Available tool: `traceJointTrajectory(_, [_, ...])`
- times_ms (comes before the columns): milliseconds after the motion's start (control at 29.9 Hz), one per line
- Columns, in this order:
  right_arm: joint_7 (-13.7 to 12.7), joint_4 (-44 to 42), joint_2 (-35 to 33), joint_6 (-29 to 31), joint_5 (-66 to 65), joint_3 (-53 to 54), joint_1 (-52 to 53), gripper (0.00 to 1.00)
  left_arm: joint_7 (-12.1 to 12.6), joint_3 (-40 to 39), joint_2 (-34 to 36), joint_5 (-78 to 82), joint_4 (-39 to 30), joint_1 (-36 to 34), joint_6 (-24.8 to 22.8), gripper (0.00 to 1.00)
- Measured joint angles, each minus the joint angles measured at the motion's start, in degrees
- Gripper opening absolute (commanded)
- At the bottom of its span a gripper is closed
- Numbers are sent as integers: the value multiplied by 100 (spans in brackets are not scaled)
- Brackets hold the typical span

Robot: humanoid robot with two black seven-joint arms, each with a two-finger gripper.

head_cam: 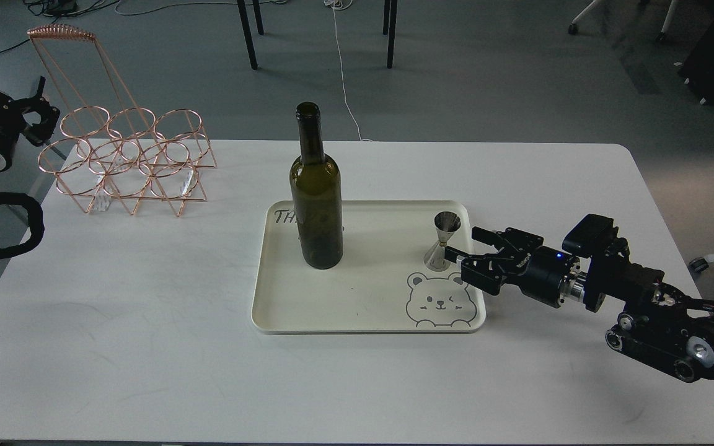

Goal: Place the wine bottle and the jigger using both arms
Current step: 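Reach the right gripper to the metal jigger and grasp it, then lift the jigger off the tray and carry it away from the bottle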

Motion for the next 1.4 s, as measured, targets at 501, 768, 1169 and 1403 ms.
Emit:
traceJointTrajectory(501, [0,-901,827,-6,-8,-158,281,25,0,-10,129,-2,1,0,0,99])
traceJointTrajectory(768, [0,-909,825,-2,-20,-224,278,4,0,-9,144,-2,2,0,0,99])
traceJointTrajectory(1169, [1,-813,706,-274,9,-200,568,1,-8,-26,202,-1,1,0,14,99])
traceJointTrajectory(1403, [1,-374,-131,-491,58,55,635,1,-5,-130,238,-9,0,-4,36,99])
